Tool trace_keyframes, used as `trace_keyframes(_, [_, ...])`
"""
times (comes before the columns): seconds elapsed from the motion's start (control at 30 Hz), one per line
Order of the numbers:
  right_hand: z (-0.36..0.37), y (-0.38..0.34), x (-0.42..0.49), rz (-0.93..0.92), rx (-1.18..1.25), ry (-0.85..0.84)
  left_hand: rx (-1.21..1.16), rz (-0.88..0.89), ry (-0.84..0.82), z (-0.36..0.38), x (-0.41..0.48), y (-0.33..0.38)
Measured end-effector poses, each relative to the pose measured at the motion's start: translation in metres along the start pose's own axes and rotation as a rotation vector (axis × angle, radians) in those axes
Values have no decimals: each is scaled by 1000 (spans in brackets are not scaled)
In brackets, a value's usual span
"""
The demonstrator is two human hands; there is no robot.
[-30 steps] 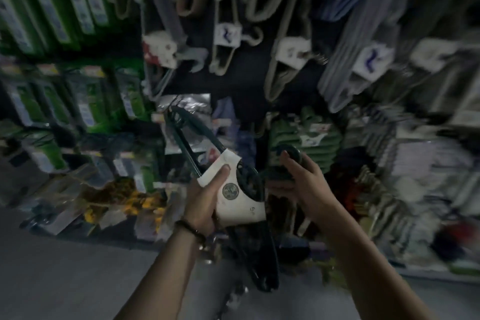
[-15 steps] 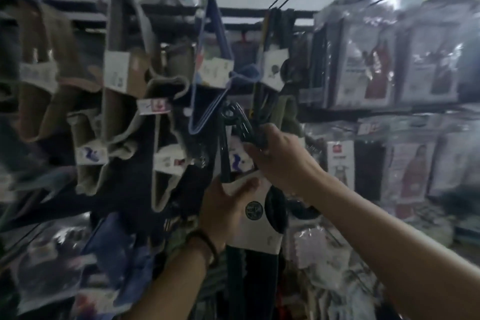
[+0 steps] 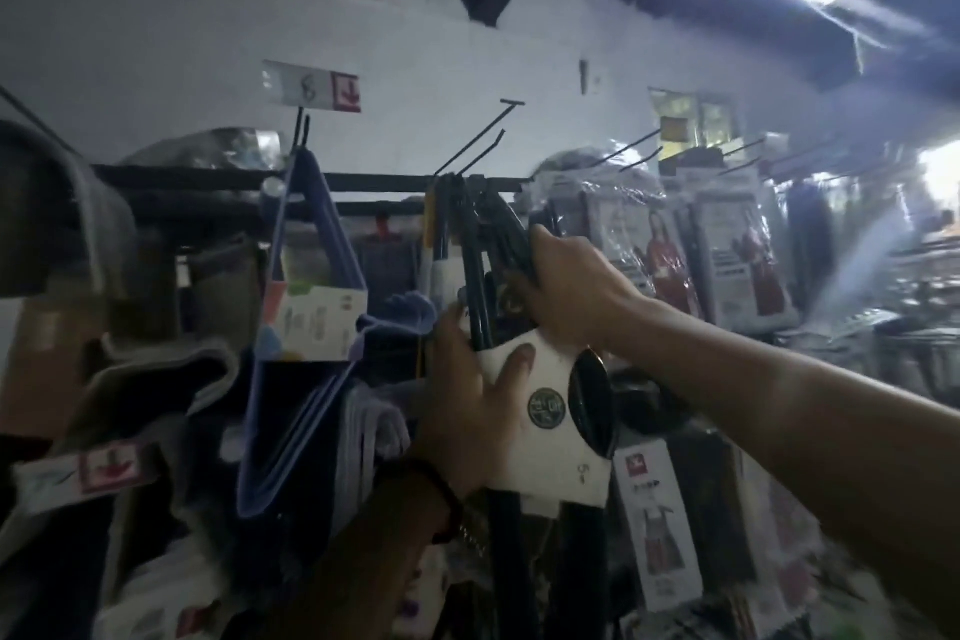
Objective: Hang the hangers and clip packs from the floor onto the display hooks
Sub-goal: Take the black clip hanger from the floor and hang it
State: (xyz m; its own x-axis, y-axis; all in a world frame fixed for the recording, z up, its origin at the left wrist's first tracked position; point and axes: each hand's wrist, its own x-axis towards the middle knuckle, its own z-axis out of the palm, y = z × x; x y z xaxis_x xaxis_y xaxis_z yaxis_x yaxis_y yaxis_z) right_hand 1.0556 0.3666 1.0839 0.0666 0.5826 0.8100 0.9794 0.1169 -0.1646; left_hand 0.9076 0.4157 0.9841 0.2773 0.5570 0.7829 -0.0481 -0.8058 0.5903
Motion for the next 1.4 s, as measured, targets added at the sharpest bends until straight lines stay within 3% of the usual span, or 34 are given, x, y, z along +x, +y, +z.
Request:
trace_keyframes(0.2, [-18, 26, 96, -41, -89, 187, 510, 339, -70, -6, 72, 16])
trace_keyframes(0.4, [-2, 50, 135, -12, 4, 392, 803, 417, -102, -7, 138, 21])
trace_keyframes(0.53, [21, 69, 146, 15, 70, 404, 913, 395, -141, -2, 157, 4])
trace_keyframes(1.03, [65, 88, 200, 24, 107, 219, 1072, 258, -165, 0, 202, -34])
trace_keyframes(1.4, [112, 86, 226, 62, 125, -124, 1229, 44, -228, -4, 227, -64])
